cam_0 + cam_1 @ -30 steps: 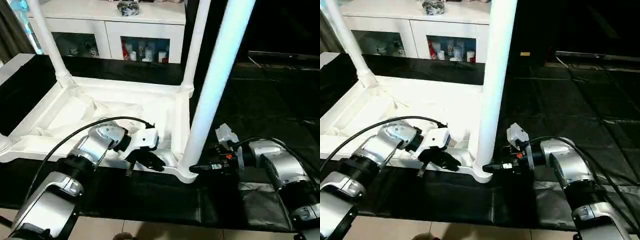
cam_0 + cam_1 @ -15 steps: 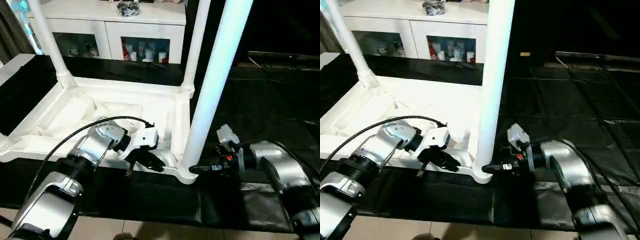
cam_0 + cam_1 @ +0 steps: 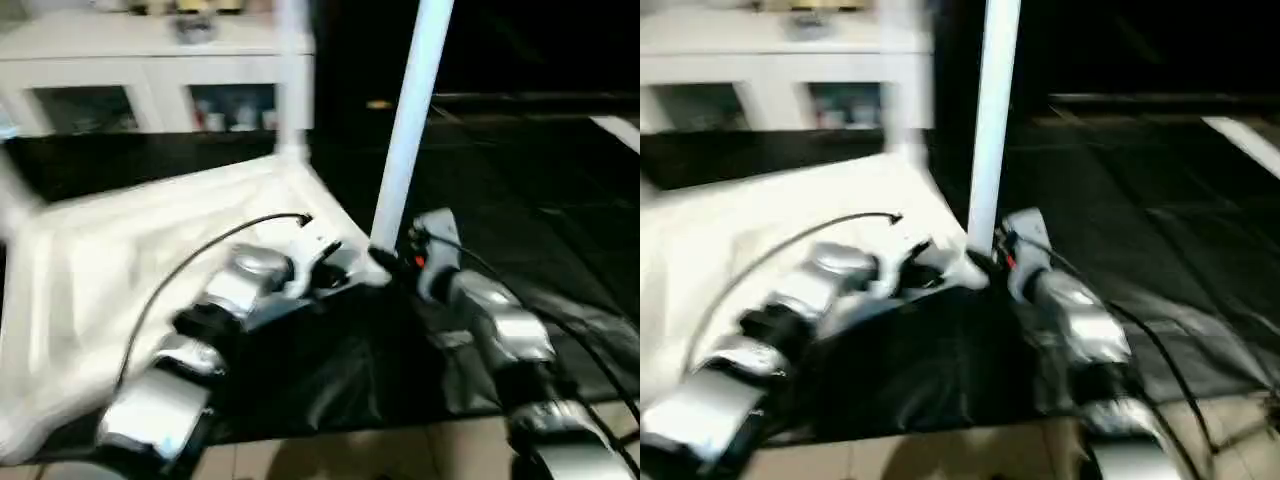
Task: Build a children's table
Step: Rotate leg to tighten
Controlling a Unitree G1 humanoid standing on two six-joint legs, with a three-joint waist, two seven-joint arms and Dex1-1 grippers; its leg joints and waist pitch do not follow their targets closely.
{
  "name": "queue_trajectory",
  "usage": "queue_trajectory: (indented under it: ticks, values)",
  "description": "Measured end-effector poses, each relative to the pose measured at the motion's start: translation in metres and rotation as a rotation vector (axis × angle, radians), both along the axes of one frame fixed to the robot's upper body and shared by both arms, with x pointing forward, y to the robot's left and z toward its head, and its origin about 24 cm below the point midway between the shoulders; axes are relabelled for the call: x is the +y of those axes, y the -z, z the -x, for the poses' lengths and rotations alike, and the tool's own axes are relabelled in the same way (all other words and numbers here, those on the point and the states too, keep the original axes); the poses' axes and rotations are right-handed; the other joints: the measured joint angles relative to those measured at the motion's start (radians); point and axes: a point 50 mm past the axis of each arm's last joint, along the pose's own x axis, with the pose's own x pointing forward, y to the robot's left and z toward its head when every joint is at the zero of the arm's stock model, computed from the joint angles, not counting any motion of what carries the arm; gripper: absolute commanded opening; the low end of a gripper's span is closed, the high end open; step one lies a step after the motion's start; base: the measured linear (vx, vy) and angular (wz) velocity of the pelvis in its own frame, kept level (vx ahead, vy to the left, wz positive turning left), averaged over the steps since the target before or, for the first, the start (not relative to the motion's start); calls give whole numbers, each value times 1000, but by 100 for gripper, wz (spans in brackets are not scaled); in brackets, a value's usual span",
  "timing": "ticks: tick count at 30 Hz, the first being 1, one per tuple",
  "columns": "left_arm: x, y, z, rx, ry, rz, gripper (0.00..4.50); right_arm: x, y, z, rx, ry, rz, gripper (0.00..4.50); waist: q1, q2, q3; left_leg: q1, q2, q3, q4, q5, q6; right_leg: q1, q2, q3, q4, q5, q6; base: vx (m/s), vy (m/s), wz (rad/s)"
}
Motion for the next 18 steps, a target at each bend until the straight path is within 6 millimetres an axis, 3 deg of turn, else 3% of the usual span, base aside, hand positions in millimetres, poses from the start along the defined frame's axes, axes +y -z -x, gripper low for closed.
queue_trajectory:
  ticks: [1, 2, 3, 4, 5, 6, 9, 12, 18]
  values:
    - [1, -1, -1, -5, -16, 6, 0, 4, -3, -3, -7, 11, 3, 230, 2, 17, 0, -4, 6, -10, 6, -17, 8, 10, -13, -49, -23, 1, 1, 49, 1, -22]
    - [1, -3, -3, -9, -18, 8, 0, 5, -4, -4, -15, 22, 3, 251, -2, 42, -3, -23, 26, -28, 2, -20, 10, 30, -13, -95, -51, 2, 3, 121, 75, -37]
    - [-2, -6, -4, -18, -15, 7, 0, 4, -5, -5, -25, 41, -6, 264, 8, 40, 2, -31, 34, -41, 2, -13, -4, 24, -9, -69, 5, -40, 15, 121, 75, -37]
    - [-3, -6, -4, -25, -22, 6, 0, 5, -4, -4, -19, 51, -18, 264, 8, 27, 1, -23, 28, -29, 7, -11, -7, 24, -9, -18, 40, -41, 6, 181, 34, -7]
    - [-2, -7, -5, -35, -28, 4, 0, 7, -3, -3, -16, 56, -23, 264, 3, 7, 0, -11, 14, -16, 6, -10, -8, 17, -10, 16, 52, -12, 9, 107, -49, 0]
    - [-1, -7, -6, -45, -35, -7, 0, 9, -1, -2, -10, 54, -28, 273, 13, 8, -1, -12, -2, -20, -3, -10, -9, 15, -11, 25, 57, -23, 15, 112, -52, -8]
    - [-2, -14, -9, -86, -8, -24, 0, 5, 1, 2, -26, 49, -32, 309, 36, 6, -8, -28, -2, -25, -24, 17, -20, -9, -2, 32, 56, -22, 10, 0, 0, 0]
    - [-1, -20, -12, -132, 17, -33, 0, -1, -4, 3, -80, 32, -13, 335, 52, 7, -9, -51, -2, -25, -16, 27, -17, -31, 1, 34, 60, -18, 0, 65, -12, -3]
    - [10, -19, -12, -152, 86, -65, 0, -21, 5, 25, -88, -24, -23, 393, 68, 6, -8, -51, 5, -17, -12, 22, -8, -29, 1, 36, 56, -13, -8, 0, 0, 0]
